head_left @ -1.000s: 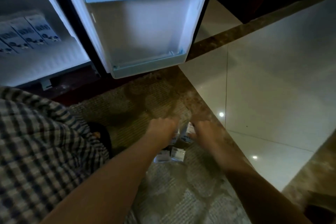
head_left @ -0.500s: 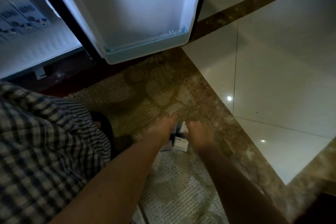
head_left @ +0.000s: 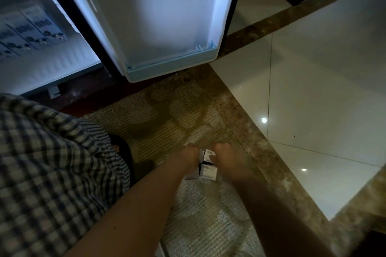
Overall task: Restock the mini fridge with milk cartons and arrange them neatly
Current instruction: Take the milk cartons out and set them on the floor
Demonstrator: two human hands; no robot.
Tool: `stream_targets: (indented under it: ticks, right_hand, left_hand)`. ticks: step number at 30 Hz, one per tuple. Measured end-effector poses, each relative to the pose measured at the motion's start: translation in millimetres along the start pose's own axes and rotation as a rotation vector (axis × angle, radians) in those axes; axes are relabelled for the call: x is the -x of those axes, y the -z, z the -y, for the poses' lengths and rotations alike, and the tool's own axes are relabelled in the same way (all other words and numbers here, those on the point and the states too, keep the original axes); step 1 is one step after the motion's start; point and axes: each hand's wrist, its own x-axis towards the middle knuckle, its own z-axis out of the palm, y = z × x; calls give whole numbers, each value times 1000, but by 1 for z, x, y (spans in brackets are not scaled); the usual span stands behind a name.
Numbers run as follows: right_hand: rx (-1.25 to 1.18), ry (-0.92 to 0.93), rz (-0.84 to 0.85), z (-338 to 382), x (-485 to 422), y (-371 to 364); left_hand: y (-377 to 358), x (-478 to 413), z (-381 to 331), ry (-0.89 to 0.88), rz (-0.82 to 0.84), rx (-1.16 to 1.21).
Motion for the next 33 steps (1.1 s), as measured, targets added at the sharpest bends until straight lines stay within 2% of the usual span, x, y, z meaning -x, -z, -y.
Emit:
stream_targets:
  ticks: [2,9,15,18,21,26,33]
  right_hand:
    - [39,10,-17,-2,-1,16]
    - [99,111,-92,13,8,91]
    - [144,223,-205,55,25,162]
    - [139,306,-258,81,33,194]
    - [247,355,-333,114,39,227]
    - [318,410,-417,174,52,278]
    - [241,554,-518,254,62,325]
  left_hand:
    - [15,8,2,21,45,15]
    - [79,50,18,-6,-71,-147]
    - [131,99,39,-86,-198,-349]
    - [154,132,56,-62,-215,-405]
    - [174,166,78,-30,-266,-426]
    - [205,218,129,72,-434,-337]
    - [230,273,207,164,-526,-131]
